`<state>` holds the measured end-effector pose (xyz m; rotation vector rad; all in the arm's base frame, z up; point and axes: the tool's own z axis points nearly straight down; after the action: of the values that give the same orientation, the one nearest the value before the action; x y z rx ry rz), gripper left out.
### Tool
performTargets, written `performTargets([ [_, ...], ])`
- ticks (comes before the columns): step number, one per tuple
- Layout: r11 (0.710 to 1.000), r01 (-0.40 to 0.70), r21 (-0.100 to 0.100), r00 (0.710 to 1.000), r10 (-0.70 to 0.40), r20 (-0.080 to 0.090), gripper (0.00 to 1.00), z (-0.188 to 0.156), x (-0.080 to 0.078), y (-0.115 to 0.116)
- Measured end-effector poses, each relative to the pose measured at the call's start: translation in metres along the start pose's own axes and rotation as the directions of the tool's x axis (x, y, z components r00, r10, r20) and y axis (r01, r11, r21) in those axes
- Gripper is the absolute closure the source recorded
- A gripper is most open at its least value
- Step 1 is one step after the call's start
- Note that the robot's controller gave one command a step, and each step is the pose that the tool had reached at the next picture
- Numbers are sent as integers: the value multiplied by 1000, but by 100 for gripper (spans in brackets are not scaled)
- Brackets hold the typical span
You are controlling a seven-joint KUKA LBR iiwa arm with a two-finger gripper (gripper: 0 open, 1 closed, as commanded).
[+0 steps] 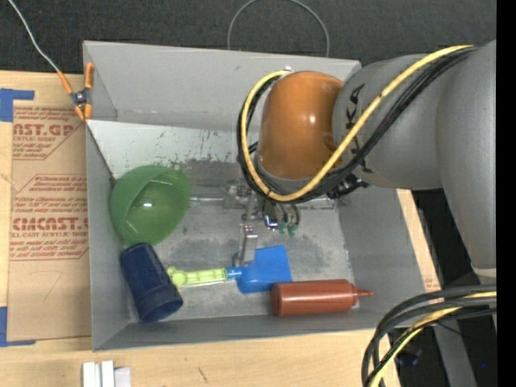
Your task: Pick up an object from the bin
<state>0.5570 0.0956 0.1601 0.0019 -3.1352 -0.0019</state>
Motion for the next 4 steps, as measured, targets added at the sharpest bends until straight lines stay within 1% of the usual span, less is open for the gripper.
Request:
performTargets([
  [1, 1000, -1, -1, 1000, 1, 8, 0, -5, -2, -1],
  [2, 1000, 31, 0, 1000, -31, -2, 0, 93, 65, -37],
  [3, 994, 111, -1, 994, -111, 9, 100, 88, 72, -40],
  [4, 994, 111, -1, 994, -111, 9, 100, 88, 72, -40],
])
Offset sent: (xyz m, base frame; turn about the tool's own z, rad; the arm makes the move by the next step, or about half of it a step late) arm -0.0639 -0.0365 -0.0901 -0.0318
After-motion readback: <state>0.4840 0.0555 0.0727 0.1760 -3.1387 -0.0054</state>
